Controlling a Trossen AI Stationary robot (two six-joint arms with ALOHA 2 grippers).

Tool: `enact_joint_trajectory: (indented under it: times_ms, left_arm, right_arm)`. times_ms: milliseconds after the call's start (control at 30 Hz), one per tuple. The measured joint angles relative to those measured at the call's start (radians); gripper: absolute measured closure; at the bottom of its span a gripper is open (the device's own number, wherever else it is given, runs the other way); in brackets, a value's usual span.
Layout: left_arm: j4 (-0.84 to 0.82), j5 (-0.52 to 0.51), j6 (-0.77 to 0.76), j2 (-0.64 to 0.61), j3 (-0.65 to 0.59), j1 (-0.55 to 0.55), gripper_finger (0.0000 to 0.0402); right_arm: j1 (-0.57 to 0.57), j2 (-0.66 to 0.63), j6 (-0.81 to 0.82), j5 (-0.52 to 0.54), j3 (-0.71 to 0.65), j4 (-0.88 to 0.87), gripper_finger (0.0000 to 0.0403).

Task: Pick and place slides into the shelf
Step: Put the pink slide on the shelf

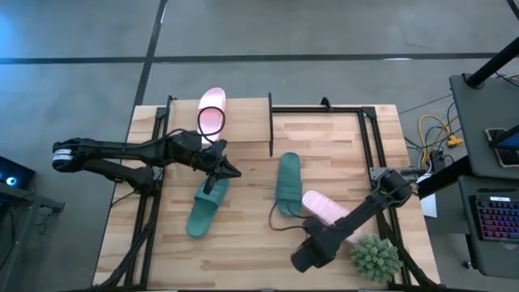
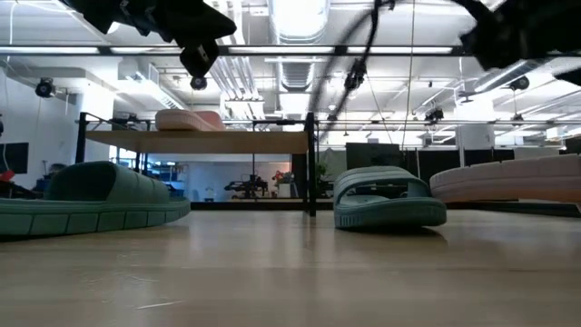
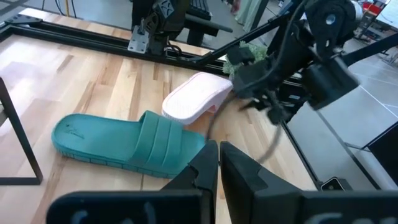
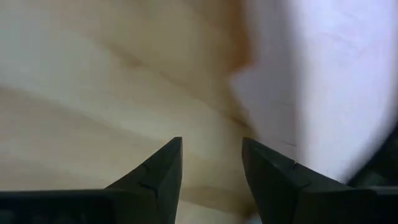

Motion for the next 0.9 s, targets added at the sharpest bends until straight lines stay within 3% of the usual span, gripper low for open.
enact_joint_trajectory:
  times_ms: [133, 267, 633, 900]
  left_arm:
    - [0.001, 0.000, 0.000, 0.000, 0.000, 0.000, 0.0398]
    - [-0.001, 0.000, 0.005, 0.000, -0.002, 0.000, 0.0398]
    - [-0.003, -0.006, 0.030, 0.001, 0.001, 0.001, 0.0398]
    - [-0.007, -0.008, 0.032, 0.001, -0.003, 0.002, 0.0398]
  right_arm:
    - [0.000, 0.005, 0.103, -0.006, 0.000, -0.168, 0.0255]
    - [-0.003, -0.003, 0.121, 0.040, -0.023, -0.164, 0.0259]
    - [-0.020, -0.005, 0.122, 0.011, -0.102, -0.162, 0.0260]
    - [-0.027, -0.005, -0.023, 0.078, -0.111, -0.158, 0.0257]
